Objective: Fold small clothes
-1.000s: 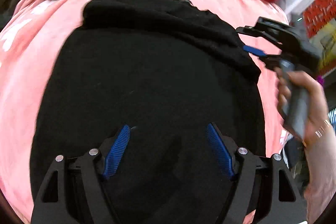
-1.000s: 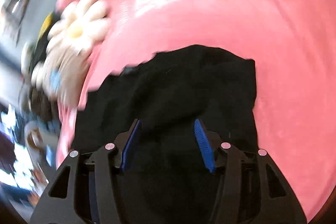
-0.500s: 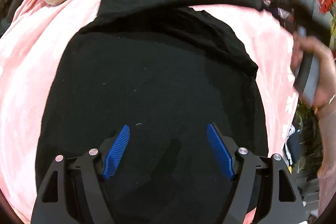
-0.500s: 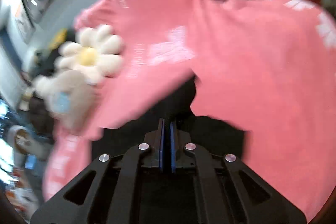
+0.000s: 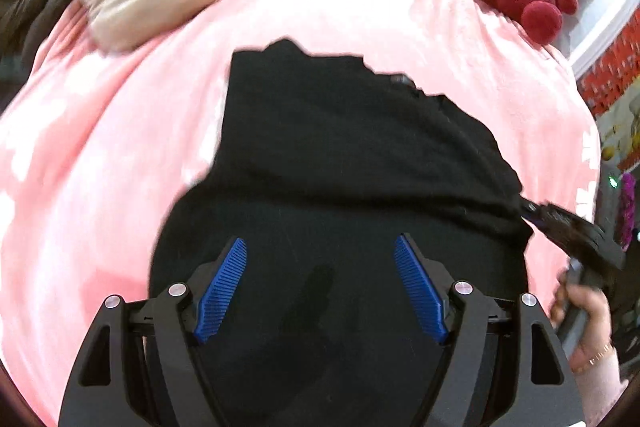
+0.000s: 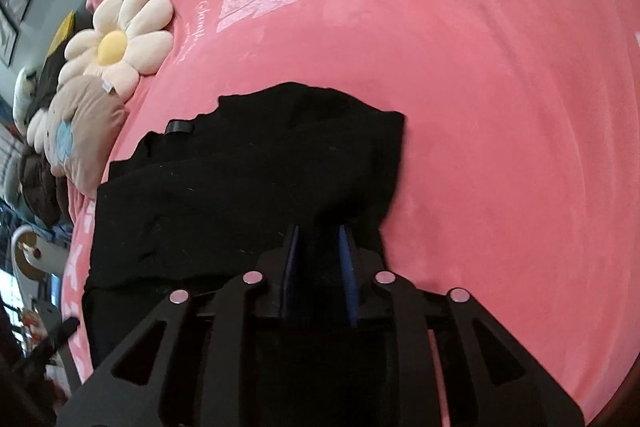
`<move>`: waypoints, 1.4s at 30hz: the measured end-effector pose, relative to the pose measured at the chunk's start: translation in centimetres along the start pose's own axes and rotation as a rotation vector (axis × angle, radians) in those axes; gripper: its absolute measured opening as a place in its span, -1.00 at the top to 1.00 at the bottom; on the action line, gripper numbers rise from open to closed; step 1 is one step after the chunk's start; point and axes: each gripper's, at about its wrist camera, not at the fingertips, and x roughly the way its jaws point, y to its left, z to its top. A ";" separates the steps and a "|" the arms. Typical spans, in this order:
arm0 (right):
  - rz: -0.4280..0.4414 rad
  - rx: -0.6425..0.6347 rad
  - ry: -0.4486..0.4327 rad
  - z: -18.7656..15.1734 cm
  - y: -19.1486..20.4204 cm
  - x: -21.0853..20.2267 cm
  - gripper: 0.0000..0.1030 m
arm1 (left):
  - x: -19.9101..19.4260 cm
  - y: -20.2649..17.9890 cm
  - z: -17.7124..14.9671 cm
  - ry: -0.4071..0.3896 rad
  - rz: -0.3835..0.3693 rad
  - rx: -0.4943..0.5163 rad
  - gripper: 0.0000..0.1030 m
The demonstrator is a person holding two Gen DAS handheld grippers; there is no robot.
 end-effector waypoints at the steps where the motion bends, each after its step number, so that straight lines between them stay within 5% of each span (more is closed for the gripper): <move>1: 0.005 0.011 -0.011 0.1 -0.1 -0.3 0.53 | 0.7 0.1 0.8 0.002 0.005 0.011 -0.53; 3: 0.040 0.043 -0.027 0.7 -0.3 -0.9 0.51 | 2.0 0.7 1.8 0.019 0.040 0.002 -0.53; 5: 0.040 0.053 -0.017 1.3 -0.3 -0.3 0.06 | 3.3 1.3 2.6 0.027 0.038 -0.005 -0.53; 6: 0.019 0.048 -0.003 1.6 -0.2 0.5 -0.29 | 4.2 1.6 3.0 0.029 0.097 0.002 -0.53; 7: 0.006 0.047 0.008 1.7 -0.2 1.2 -0.33 | 4.9 1.8 3.1 0.035 0.155 0.012 -0.43; 8: -0.001 0.049 0.036 1.9 -0.2 2.4 -0.31 | 5.7 2.2 3.2 0.040 0.205 0.026 -0.38; 10: 0.031 0.036 0.049 2.4 0.2 2.9 0.38 | 6.5 3.2 3.3 0.052 0.236 0.014 -0.37; 13: 0.076 -0.022 -0.105 3.8 1.7 -1.3 0.55 | 6.3 4.3 3.4 0.044 0.240 -0.018 -0.43; 15: 0.024 -0.031 -0.165 4.2 1.4 -2.8 0.55 | 6.4 4.5 3.3 0.041 0.252 -0.012 -0.53; 17: -0.173 -0.067 -0.138 4.2 0.3 -2.1 0.41 | 6.4 4.6 3.3 0.037 0.260 -0.010 -0.61; 18: -0.196 -0.066 -0.119 3.9 -0.1 -1.8 0.41 | 6.4 4.7 3.2 0.034 0.266 -0.011 -0.63; 20: -0.065 -0.018 -0.086 2.9 -0.6 -2.0 0.41 | 6.5 4.6 3.2 0.031 0.265 -0.014 -0.64; 24: 0.030 -0.046 0.008 0.6 1.2 -0.2 0.41 | 6.5 5.0 2.9 0.021 0.265 -0.025 -0.72; 28: -0.015 -0.086 0.059 0.2 2.4 2.8 0.49 | 6.4 5.1 2.6 0.020 0.277 -0.034 -0.83; 31: -0.029 -0.089 -0.079 1.5 3.2 -0.6 0.54 | 6.5 5.3 2.7 0.031 0.280 -0.038 -0.86; 34: -0.151 -0.068 -0.140 2.1 2.7 -2.7 0.54 | 6.6 5.4 2.7 0.030 0.286 -0.033 -0.90; 38: -0.051 -0.168 -0.085 1.3 5.5 -1.0 0.53 | 6.6 5.6 2.6 0.024 0.278 -0.044 -0.90; 39: -0.059 -0.201 -0.052 1.2 6.0 0.4 0.58 | 6.6 5.6 2.6 0.025 0.279 -0.044 -0.90; 41: -0.236 -0.244 0.043 0.7 4.9 4.6 0.58 | 6.6 5.6 2.7 0.029 0.280 -0.043 -0.90; 42: -0.214 -0.195 0.009 0.6 3.6 4.5 0.60 | 6.6 5.6 2.8 0.034 0.277 -0.043 -0.90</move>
